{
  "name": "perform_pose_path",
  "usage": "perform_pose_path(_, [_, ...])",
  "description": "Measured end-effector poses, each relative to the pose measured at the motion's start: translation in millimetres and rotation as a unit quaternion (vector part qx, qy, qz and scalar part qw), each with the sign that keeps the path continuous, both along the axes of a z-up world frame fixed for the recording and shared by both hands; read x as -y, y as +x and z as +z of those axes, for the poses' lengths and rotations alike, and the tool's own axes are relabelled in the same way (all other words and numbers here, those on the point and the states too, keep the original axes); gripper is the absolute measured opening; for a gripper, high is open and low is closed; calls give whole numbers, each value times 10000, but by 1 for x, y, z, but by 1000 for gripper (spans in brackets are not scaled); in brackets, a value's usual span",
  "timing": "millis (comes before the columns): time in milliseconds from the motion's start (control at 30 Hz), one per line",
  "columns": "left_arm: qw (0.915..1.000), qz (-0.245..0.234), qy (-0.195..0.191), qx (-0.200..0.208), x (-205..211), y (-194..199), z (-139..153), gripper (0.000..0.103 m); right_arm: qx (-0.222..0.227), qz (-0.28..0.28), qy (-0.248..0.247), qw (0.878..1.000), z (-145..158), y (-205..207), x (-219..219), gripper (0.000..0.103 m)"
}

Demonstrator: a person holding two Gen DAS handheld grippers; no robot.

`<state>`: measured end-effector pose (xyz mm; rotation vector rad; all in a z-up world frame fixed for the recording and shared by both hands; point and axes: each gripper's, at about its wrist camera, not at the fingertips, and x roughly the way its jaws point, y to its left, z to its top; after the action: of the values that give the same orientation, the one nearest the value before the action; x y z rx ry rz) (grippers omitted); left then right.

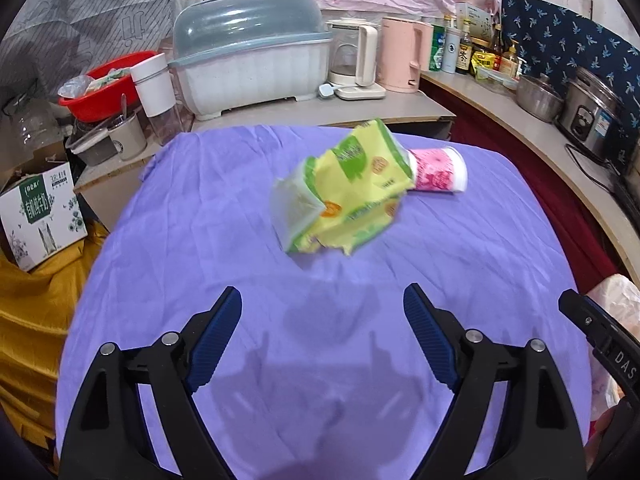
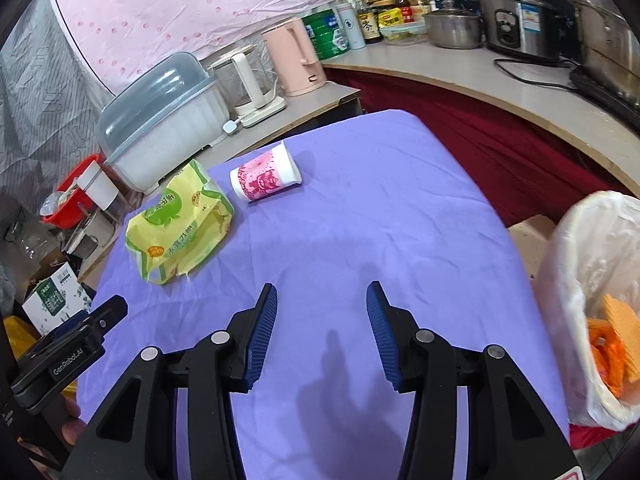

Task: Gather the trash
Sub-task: 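Move both grippers back to the yellow-green wrapper and pink paper cup, then grasp the yellow-green wrapper with the left gripper while the right gripper grasps the pink cup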

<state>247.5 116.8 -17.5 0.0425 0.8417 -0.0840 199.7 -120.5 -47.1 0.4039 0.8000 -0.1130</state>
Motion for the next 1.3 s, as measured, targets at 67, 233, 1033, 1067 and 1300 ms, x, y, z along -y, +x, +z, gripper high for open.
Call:
perform_pose_path(67, [10000, 14, 20, 36, -3, 14, 0, 79, -18, 56, 29, 10000, -2, 20, -3, 46])
perform_pose_path(233, [10000, 5, -29, 84, -5, 47, 0, 79, 3, 140, 63, 9999, -4, 62, -8, 46])
perform_pose_path(1033, [9999, 152, -59, -31, 14, 129, -19, 16, 61, 508, 315, 9982, -26, 202, 5, 46])
perform_pose_path(1067, [9998, 171, -37, -13, 15, 130, -18, 15, 74, 528, 344, 9980, -27, 204, 7, 46])
perform_pose_path(1300, [9996, 263, 84, 3, 23, 135, -21, 15, 56, 764, 388, 9963, -36, 219, 11, 46])
